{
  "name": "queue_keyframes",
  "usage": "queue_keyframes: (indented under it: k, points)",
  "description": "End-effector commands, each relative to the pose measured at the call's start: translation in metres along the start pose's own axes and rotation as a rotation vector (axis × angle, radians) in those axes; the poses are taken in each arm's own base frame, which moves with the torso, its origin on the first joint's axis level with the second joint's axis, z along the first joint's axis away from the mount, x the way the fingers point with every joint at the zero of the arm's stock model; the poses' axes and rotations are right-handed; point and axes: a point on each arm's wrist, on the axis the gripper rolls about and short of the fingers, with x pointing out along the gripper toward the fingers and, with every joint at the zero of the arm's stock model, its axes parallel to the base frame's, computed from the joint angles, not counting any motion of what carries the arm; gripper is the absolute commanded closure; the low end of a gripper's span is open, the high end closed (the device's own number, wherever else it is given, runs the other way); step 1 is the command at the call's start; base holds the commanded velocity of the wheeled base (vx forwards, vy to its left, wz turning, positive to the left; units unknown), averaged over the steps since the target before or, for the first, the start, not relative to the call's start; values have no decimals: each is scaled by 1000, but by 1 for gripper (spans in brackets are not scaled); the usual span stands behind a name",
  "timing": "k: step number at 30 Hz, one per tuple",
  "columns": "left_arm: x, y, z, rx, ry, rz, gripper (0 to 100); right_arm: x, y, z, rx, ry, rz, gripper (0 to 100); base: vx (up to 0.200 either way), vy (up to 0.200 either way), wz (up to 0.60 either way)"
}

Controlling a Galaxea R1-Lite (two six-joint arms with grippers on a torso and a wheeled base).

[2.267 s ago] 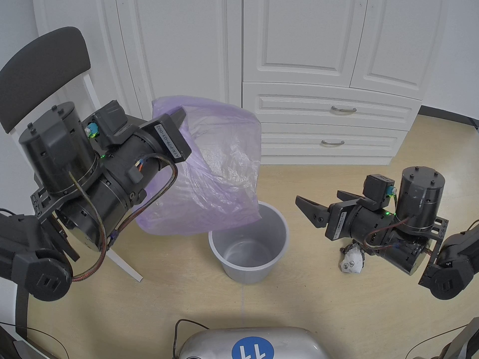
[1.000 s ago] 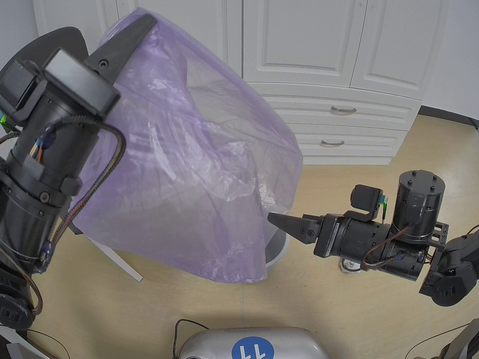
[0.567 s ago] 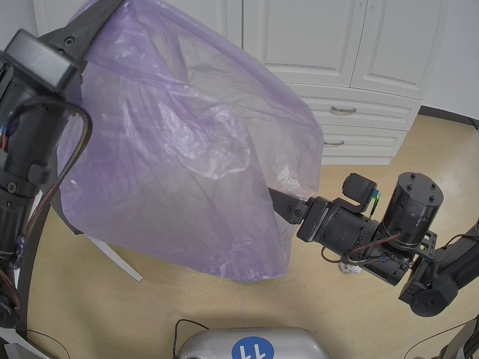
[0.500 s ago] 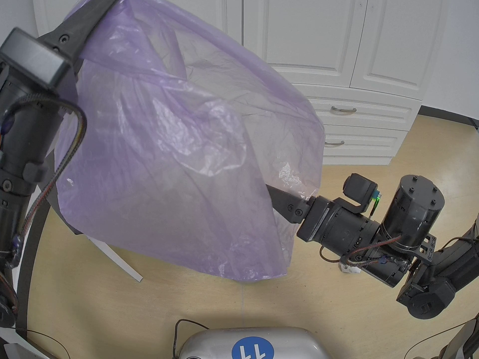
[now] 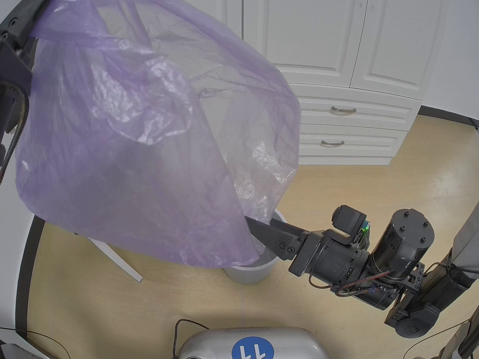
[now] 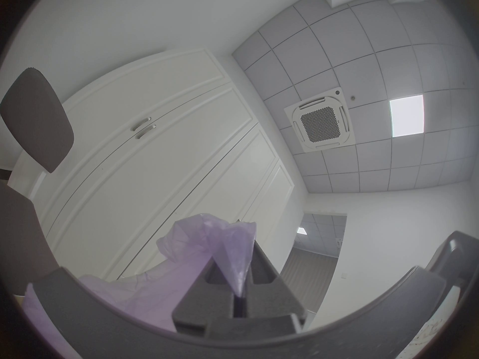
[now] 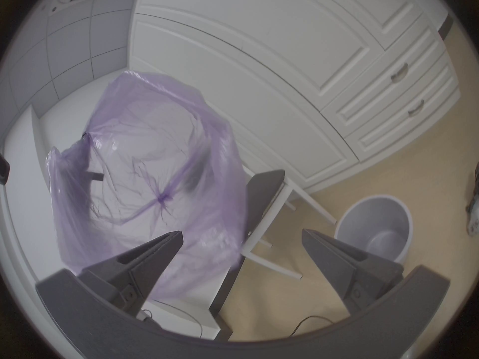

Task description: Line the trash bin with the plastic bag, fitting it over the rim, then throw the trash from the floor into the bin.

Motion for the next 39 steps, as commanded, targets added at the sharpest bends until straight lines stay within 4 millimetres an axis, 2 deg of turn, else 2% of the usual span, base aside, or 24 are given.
queue_keyframes:
  k: [1, 11, 27, 33, 37, 39]
  points:
    - [-3, -5, 8, -17, -19, -18, 100, 1, 0, -5, 36, 12, 8, 0, 0, 0, 0]
    - [-5, -8, 5, -42, -2, -33, 100, 4, 5, 1, 51, -16, 29, 0, 0, 0, 0]
    - [-15, -20, -16, -112, 101, -84, 100, 9, 8, 2, 50, -32, 44, 0, 0, 0, 0]
    - [-23, -24, -29, -130, 169, -120, 100, 8, 4, 12, 38, -63, 32, 0, 0, 0, 0]
    - [-29, -24, -28, -133, 187, -153, 100, 5, -2, 25, 22, -108, 16, 0, 0, 0, 0]
    - [-29, -24, -28, -133, 187, -153, 100, 5, -2, 25, 22, -108, 16, 0, 0, 0, 0]
